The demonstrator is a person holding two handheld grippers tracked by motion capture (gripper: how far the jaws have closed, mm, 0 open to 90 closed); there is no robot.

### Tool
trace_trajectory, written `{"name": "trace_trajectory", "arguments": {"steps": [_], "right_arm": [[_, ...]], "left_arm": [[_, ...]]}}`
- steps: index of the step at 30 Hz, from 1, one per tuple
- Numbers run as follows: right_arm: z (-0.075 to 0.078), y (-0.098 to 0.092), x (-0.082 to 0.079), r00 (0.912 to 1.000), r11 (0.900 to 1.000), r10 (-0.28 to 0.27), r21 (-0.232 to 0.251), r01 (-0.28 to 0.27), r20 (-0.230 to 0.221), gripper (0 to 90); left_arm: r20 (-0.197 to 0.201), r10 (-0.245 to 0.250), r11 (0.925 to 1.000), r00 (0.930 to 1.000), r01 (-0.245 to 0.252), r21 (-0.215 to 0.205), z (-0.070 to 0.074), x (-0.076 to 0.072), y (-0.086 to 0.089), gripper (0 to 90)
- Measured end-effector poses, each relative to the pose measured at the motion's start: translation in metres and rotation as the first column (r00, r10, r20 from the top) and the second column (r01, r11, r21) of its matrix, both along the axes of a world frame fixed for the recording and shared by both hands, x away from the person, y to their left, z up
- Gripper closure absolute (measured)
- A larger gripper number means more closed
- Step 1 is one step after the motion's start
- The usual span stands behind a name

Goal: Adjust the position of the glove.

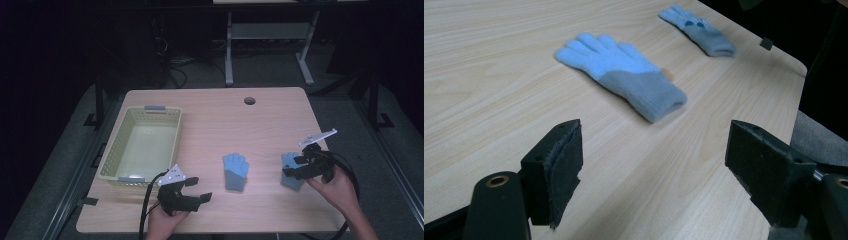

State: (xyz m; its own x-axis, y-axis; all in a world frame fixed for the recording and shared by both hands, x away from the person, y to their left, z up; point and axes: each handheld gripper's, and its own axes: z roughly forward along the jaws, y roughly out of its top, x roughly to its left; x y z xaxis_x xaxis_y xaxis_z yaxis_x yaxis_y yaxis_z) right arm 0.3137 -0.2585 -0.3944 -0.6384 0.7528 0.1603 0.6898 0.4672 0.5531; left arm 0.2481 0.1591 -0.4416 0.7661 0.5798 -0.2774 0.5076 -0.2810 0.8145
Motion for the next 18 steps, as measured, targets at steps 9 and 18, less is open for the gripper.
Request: {"name": "trace_trajectory", "arguments": {"steps": [9, 18], "right_arm": [[-0.009, -0.009, 0.013, 0.9989, 0.999, -0.023, -0.037, 0.021, -0.042, 39.3], [-0.020, -0.013, 0.023, 0.9948, 0.997, -0.045, -0.071, 0.038, -0.091, 44.7]], "left_arm": [[0.002, 0.002, 1.0000, 1.0000, -0.002, -0.001, 0.000, 0.000, 0.000, 22.8], [0.000, 0.000, 1.0000, 1.0000, 0.000, 0.004, 0.000, 0.000, -0.001, 22.8]]}}
